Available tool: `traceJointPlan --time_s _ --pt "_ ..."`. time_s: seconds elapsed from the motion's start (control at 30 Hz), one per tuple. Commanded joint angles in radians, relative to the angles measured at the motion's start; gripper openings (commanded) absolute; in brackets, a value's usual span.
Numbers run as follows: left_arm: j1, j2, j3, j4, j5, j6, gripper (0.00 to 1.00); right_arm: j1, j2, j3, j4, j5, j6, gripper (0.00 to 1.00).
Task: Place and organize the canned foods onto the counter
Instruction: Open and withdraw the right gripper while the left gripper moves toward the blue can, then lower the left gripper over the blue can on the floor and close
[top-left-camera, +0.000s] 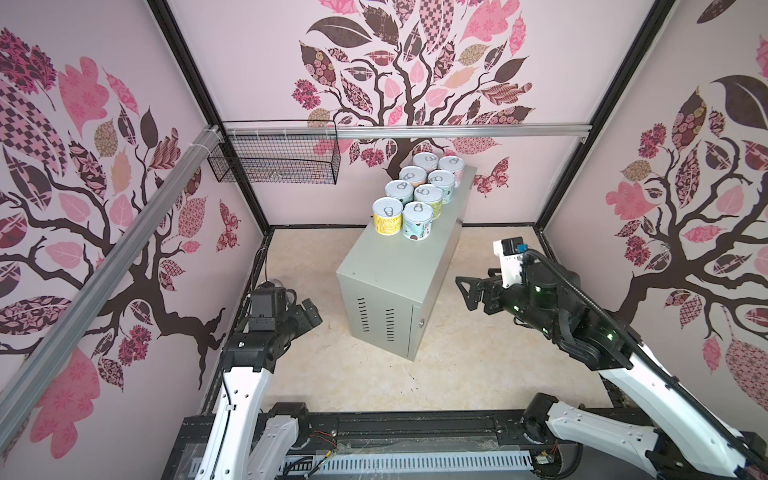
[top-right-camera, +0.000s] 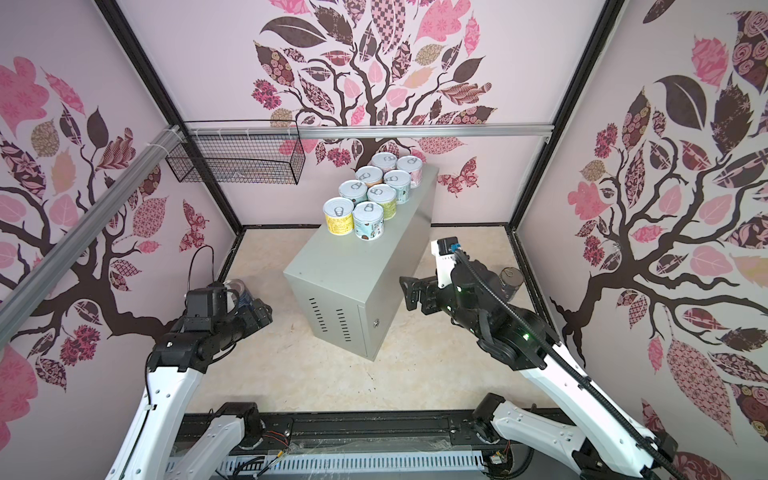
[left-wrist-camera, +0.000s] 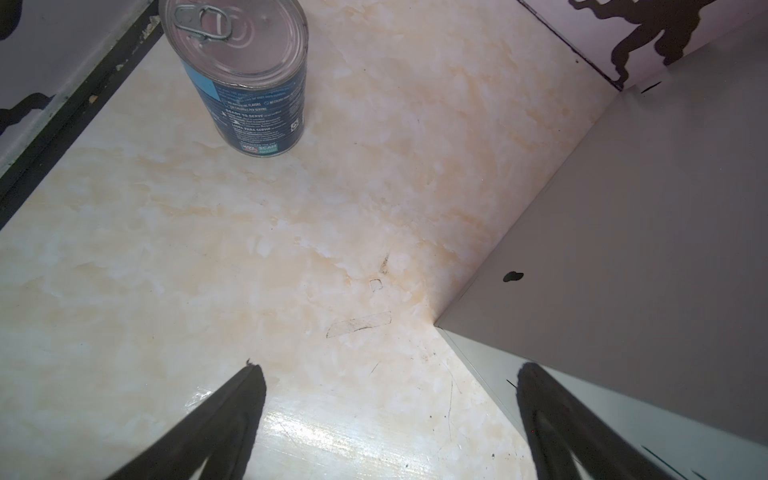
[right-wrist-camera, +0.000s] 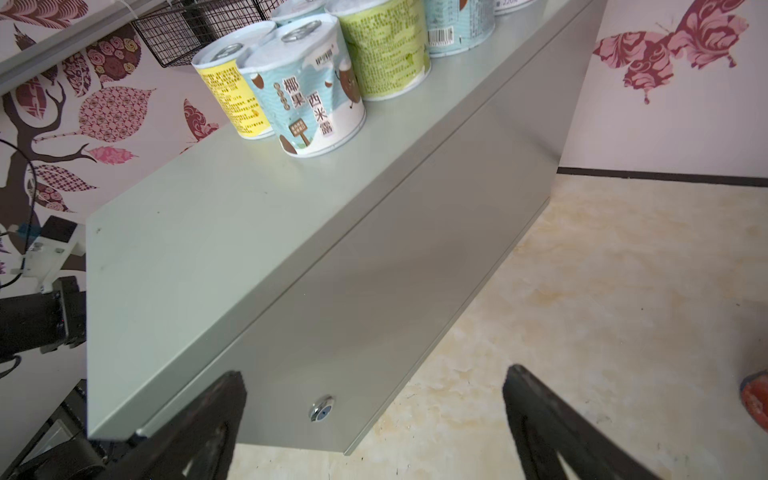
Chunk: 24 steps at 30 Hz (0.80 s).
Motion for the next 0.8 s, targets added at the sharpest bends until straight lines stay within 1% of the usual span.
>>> traceJointPlan --time_s 0.0,0.1,0.2,0.33,0.5,0.63,0.77 --pt "0.004 0.025 0.056 -0.013 -0.055 -0.023 0.98 -0.002 -0.102 -0.090 0.028 -0.018 0.073 1.00" --pt "0.004 0.039 0.059 -0.014 -0.093 -0.040 0.98 -0.003 -0.194 -0.196 0.043 -0.022 0.121 1.00" --pt "0.004 0.065 0.067 -0.017 -0.153 -0.041 0.98 -0.002 -0.283 -0.320 0.081 -0.054 0.177 1.00" --pt "0.006 0.112 0.090 -0.016 -0.235 -0.029 0.98 -0.003 -0.363 -0.452 0.116 -0.091 0.223 1.00" --pt "0.034 0.212 0.112 -0.003 -0.259 -0.033 0.98 -0.002 -0.412 -0.597 0.174 -0.167 0.268 1.00" --pt "0.067 0.277 0.111 0.057 -0.259 -0.042 0.98 -0.003 -0.436 -0.694 0.227 -0.182 0.269 1.00" --pt "0.079 0.333 0.107 0.134 -0.308 -0.042 0.98 -0.002 -0.439 -0.749 0.276 -0.207 0.258 1.00"
